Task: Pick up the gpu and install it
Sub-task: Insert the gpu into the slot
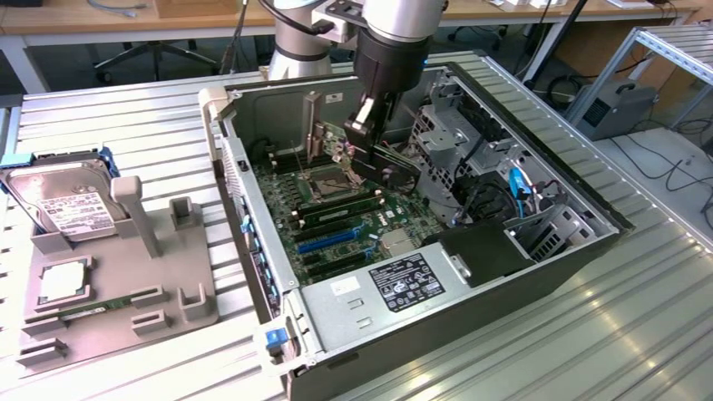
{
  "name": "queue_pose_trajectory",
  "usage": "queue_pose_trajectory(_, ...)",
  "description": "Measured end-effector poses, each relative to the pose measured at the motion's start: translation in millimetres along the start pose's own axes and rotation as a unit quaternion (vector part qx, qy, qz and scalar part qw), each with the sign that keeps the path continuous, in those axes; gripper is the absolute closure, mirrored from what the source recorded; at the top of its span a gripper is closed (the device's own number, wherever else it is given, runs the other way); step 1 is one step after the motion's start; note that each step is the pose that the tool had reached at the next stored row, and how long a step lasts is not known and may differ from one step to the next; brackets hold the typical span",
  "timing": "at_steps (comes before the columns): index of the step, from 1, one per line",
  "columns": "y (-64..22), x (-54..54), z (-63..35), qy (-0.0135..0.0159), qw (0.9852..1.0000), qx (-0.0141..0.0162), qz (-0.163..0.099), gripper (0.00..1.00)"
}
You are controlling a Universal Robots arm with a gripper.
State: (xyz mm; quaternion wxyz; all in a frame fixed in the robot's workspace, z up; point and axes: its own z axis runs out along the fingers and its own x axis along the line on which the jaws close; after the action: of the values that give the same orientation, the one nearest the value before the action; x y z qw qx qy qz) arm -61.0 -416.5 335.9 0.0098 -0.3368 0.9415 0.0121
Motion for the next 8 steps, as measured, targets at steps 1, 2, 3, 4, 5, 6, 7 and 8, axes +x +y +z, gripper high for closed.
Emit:
queue_pose_trajectory(1, 0.0, 0.0, 0.0, 0.0, 1.0, 0.0, -0.001, 0.73)
queue_pose_trajectory(2, 0.0, 0.0, 0.0, 0.0, 1.0, 0.0, -0.002, 0.73)
queue_pose_trajectory(3, 0.0, 0.0, 0.0, 0.0, 1.0, -0.0001, -0.002, 0.73)
queue_pose_trajectory(4, 0.0, 0.0, 0.0, 0.0, 1.0, -0.0001, -0.003, 0.73)
queue_pose_trajectory(5, 0.0, 0.0, 0.0, 0.0001, 1.0, -0.0001, -0.004, 0.73)
queue_pose_trajectory(6, 0.0, 0.0, 0.0, 0.0001, 1.0, -0.0001, -0.004, 0.73)
queue_pose_trajectory(7, 0.0, 0.0, 0.0, 0.0001, 1.0, -0.0001, -0.005, 0.73)
queue_pose_trajectory(8, 0.0, 0.0, 0.0, 0.0001, 1.0, -0.0002, -0.006, 0.73)
